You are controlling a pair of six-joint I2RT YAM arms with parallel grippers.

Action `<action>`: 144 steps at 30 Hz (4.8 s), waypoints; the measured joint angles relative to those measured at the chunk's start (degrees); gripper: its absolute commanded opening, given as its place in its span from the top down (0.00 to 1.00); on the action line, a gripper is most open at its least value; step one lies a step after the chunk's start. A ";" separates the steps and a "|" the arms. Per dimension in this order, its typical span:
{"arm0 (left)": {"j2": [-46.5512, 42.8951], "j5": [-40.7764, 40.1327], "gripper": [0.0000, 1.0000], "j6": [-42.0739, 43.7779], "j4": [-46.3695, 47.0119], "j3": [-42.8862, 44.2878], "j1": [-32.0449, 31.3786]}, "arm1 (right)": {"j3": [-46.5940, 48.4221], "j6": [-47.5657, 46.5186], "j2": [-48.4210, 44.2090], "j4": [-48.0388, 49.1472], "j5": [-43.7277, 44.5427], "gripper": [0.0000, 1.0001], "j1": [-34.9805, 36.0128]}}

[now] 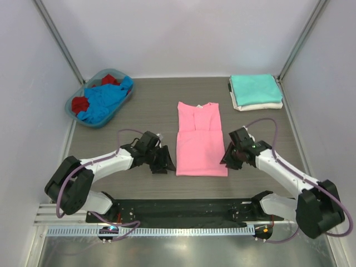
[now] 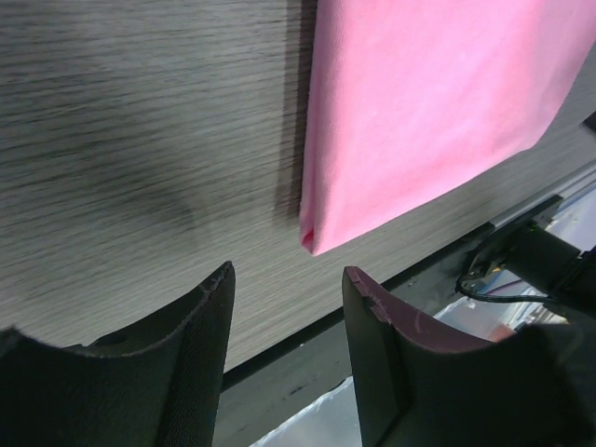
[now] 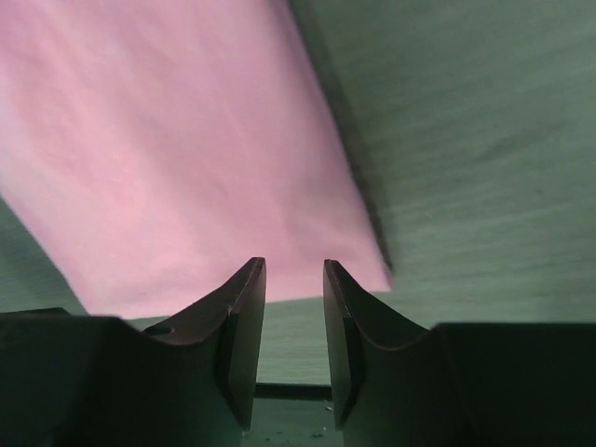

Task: Fold and stack the t-shirts
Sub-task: Fold the tshirt

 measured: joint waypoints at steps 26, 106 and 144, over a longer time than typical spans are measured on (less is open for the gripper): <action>7.72 -2.05 0.73 -9.92 12.02 -1.49 -6.19 | -17.64 7.87 -14.14 3.32 3.21 0.76 0.15; 63.84 1.53 0.66 3.48 -9.27 84.50 19.45 | 62.99 -24.41 59.01 13.18 -6.03 0.55 -15.76; 39.78 6.05 1.00 17.09 -11.10 45.94 13.68 | 19.19 -31.56 33.29 14.16 -20.41 0.93 -15.98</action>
